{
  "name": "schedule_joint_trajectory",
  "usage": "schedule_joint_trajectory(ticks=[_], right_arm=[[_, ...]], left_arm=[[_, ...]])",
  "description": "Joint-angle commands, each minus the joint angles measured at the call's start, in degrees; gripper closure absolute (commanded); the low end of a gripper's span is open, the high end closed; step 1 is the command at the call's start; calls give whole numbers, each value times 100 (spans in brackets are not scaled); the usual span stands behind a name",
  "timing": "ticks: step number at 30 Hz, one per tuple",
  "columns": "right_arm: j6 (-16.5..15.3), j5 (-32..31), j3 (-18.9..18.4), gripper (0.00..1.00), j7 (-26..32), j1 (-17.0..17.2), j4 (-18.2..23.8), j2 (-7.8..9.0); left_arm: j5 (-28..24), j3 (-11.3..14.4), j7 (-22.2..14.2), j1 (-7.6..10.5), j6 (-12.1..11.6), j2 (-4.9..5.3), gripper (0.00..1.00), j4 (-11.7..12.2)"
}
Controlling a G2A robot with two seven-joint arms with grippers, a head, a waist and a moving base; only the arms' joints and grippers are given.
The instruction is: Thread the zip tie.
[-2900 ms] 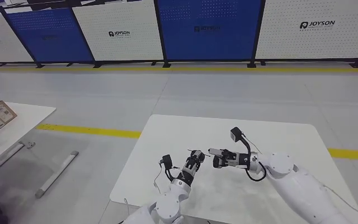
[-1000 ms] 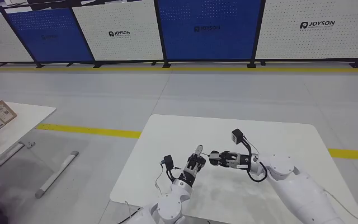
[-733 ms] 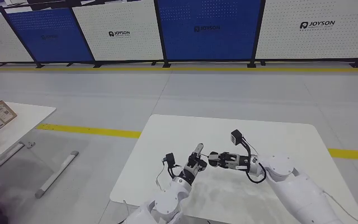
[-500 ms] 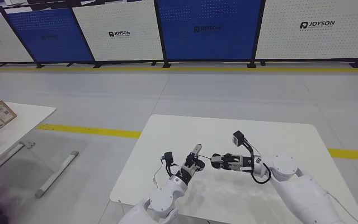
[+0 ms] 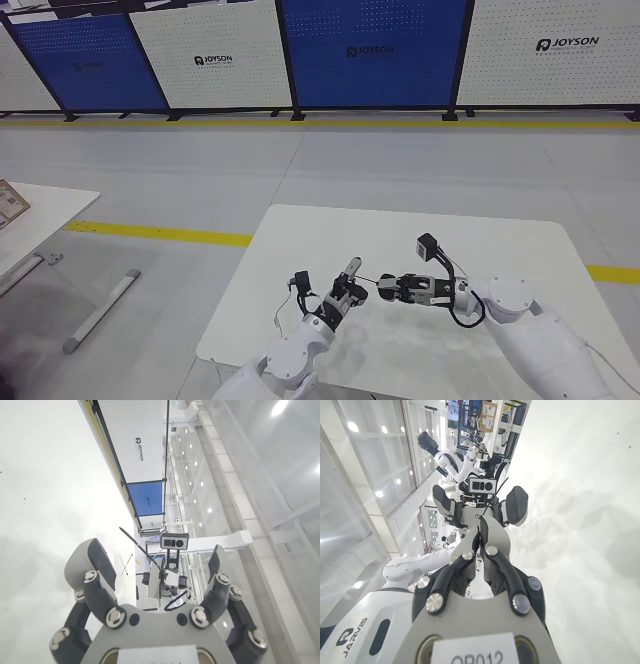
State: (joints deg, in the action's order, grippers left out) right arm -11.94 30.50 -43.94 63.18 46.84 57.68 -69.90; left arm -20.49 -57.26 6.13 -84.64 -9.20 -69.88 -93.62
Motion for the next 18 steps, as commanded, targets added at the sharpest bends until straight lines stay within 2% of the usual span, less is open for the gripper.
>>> schedule_joint_trajectory(ticks=[1, 2, 5, 6, 10, 18], right_arm=[[0, 0, 0, 100, 0, 0, 0, 0], [0, 0, 0, 100, 0, 0, 0, 0], [0, 0, 0, 100, 0, 0, 0, 0], [0, 0, 0, 100, 0, 0, 0, 0], [0, 0, 0, 100, 0, 0, 0, 0], [0, 0, 0, 100, 0, 0, 0, 0]], left_arm=[[21, -31, -44, -23, 21, 3, 57, 7], [26, -43, -59, -31, 35, 3, 67, 6], [41, -69, -134, -42, 115, 2, 84, 15], [44, -67, -168, -47, 145, 2, 93, 23], [63, -87, -277, -59, 236, 0, 100, 13], [88, -123, -303, -62, 206, -21, 100, 32]])
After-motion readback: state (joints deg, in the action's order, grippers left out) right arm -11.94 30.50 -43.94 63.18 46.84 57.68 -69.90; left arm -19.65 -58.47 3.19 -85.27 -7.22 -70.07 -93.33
